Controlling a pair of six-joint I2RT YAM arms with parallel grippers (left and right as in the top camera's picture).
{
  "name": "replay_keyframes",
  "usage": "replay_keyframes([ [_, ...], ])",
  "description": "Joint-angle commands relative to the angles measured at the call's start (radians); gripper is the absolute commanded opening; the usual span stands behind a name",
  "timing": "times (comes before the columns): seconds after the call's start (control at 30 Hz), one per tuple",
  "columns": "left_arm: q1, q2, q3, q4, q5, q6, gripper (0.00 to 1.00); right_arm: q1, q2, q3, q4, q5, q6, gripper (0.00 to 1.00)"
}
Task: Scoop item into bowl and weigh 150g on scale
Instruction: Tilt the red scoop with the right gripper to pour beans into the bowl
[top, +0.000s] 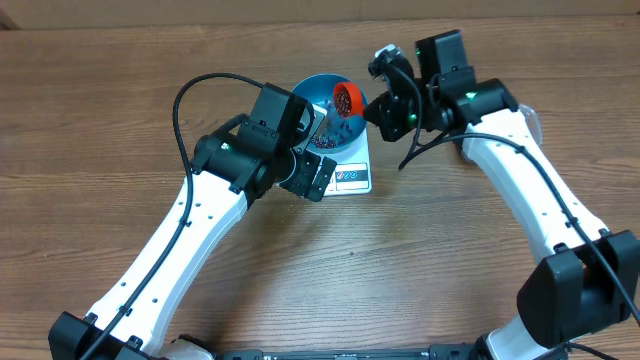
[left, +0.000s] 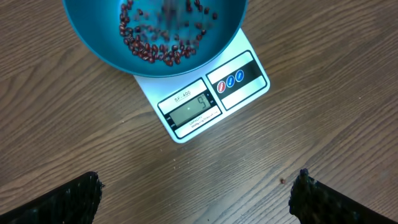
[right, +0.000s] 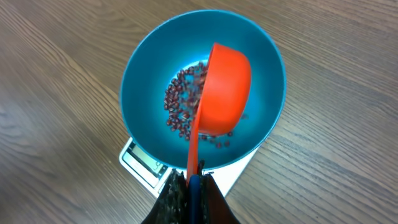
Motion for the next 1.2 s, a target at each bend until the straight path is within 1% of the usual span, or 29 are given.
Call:
replay_keyframes([
  [0.0, 0.005, -0.024, -0.004, 0.002, 0.010, -0.006, 1.00, 0.038, -0.027, 0.033, 0.006, 0.090, -0.032, 0.04],
  [0.2, 0.005, -0.024, -0.004, 0.002, 0.010, -0.006, 1.00, 0.086, -0.027, 0.033, 0.007, 0.211, -0.032, 0.04],
  [0.43, 0.005, -0.024, -0.004, 0.002, 0.010, -0.006, 0.99, 0.118, -0.027, 0.033, 0.009, 0.252, -0.059, 0.04],
  [0.57, 0.005, -0.024, -0.004, 0.002, 0.010, -0.006, 1.00, 0.138, -0.027, 0.033, 0.009, 0.313, -0.066, 0.04],
  [0.67, 0.005, -0.024, -0.004, 0.002, 0.010, -0.006, 1.00, 0.162, -0.027, 0.033, 0.006, 0.348, -0.097, 0.04],
  [0.9, 0.005, -0.024, -0.004, 0.002, 0.010, -0.006, 1.00, 0.228, -0.027, 0.033, 0.009, 0.495, -0.111, 0.04],
  [1.17, 0.005, -0.024, -0.004, 0.002, 0.010, -0.006, 1.00, 0.241, -0.027, 0.033, 0.004, 0.521, -0.111, 0.04],
])
